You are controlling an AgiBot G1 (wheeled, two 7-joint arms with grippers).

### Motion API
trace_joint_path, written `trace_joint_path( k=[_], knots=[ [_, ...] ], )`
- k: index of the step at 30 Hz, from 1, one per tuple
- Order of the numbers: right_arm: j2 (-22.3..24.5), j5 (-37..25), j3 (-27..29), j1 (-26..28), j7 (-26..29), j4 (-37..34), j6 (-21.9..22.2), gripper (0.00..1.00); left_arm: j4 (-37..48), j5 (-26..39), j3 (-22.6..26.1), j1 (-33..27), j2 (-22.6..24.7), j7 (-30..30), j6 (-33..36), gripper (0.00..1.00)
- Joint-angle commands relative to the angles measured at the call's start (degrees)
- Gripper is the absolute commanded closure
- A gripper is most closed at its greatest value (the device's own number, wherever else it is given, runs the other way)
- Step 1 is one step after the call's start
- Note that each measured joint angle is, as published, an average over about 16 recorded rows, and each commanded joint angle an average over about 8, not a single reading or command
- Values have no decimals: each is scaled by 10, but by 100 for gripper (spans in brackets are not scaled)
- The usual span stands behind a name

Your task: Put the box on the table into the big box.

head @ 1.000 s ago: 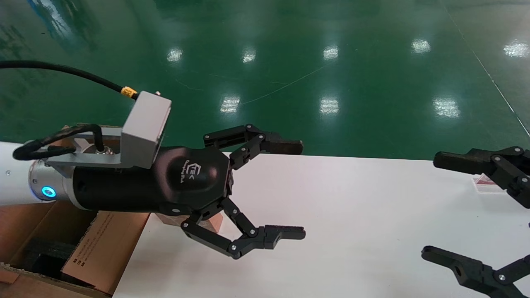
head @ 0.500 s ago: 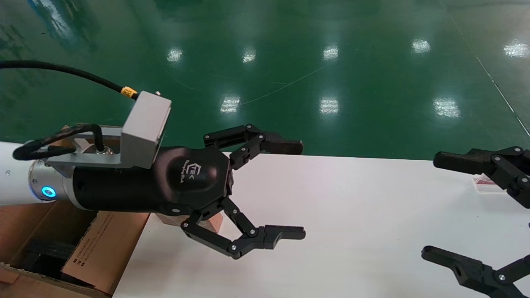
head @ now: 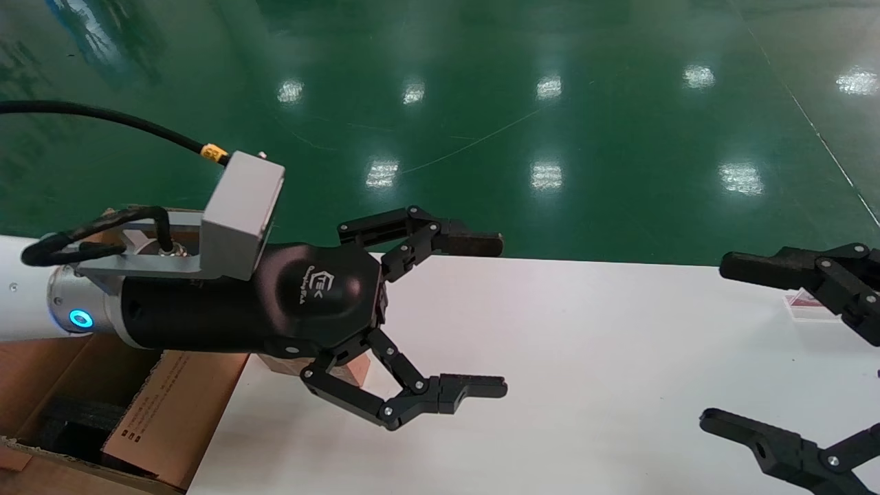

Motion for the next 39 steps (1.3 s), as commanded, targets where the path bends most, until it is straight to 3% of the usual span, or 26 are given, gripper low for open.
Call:
trace_joint_path(
  k=[1, 39],
  knots=[
    [0, 0, 0, 0, 0, 0, 0, 0, 0, 0, 0, 0, 0, 0, 0, 0],
    [0, 0, 0, 0, 0, 0, 0, 0, 3, 2, 1, 0, 1, 1, 0, 0]
  ],
)
